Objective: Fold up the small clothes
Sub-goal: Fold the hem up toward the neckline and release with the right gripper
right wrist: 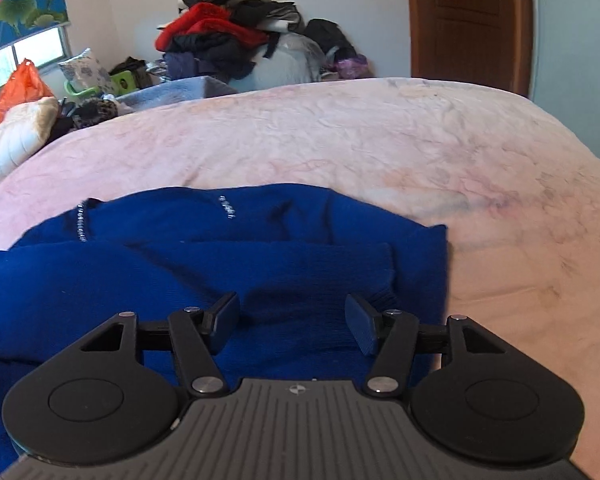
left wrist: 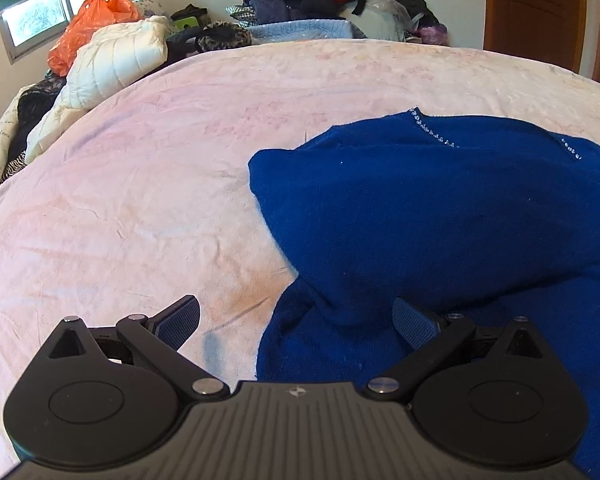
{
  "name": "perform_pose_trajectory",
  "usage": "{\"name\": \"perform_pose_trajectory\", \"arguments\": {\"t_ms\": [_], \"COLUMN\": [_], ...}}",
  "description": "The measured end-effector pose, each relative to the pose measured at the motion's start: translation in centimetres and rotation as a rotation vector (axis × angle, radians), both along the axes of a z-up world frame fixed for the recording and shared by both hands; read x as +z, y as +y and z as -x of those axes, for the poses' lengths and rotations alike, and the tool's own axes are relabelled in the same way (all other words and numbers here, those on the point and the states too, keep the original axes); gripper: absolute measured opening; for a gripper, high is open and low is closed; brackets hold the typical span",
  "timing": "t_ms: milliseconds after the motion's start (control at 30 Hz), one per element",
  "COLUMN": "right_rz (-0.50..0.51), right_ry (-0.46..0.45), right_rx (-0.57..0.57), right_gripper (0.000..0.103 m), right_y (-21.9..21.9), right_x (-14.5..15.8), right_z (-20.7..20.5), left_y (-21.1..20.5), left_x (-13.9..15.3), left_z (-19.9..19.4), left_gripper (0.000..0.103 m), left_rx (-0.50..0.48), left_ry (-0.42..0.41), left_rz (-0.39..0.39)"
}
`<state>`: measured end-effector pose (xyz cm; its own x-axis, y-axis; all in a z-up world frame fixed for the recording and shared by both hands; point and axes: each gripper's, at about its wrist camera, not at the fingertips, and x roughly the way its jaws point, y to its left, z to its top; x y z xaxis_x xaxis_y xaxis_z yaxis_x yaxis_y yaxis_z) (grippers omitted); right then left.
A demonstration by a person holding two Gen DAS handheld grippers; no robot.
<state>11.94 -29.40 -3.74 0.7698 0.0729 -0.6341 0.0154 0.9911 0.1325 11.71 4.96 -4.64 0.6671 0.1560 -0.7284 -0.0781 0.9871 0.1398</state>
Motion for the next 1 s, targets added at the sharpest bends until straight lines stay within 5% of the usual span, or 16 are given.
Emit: {"name": "perform_pose_trajectory", "arguments": {"t_ms": [133,300,833,1000], "right_rz": [-0.002,0.092,-0.144,-0.094], "right_ry": [-0.039,0.026,-0.053,-0.063], "right_rx": [0.050,0.062,0.172,0.212], "right_gripper": [0.072,0.081,0.093,0.094], "right_y": [1.1,2.2,4.4,6.7], "right_x": [0.9,-0.5,2.3,2.7], "right_z": [1.6,1.9,9.6,11.5], "left_y": [0.0,-0.1,-1.4,-1.6], "left_x": [0.0,0.2,0.1,-0.1], "left_z": [0.0,0.4,3.3,4.3], "left_gripper": [0.103,0.103,0.103,0.103], "left_rx": [0.004,0.001,-0.032,-0.034], "left_ry": [0.006,0.007,0.029,0.035], "left_rz": [0.003,0.002,0.024,0.013]}}
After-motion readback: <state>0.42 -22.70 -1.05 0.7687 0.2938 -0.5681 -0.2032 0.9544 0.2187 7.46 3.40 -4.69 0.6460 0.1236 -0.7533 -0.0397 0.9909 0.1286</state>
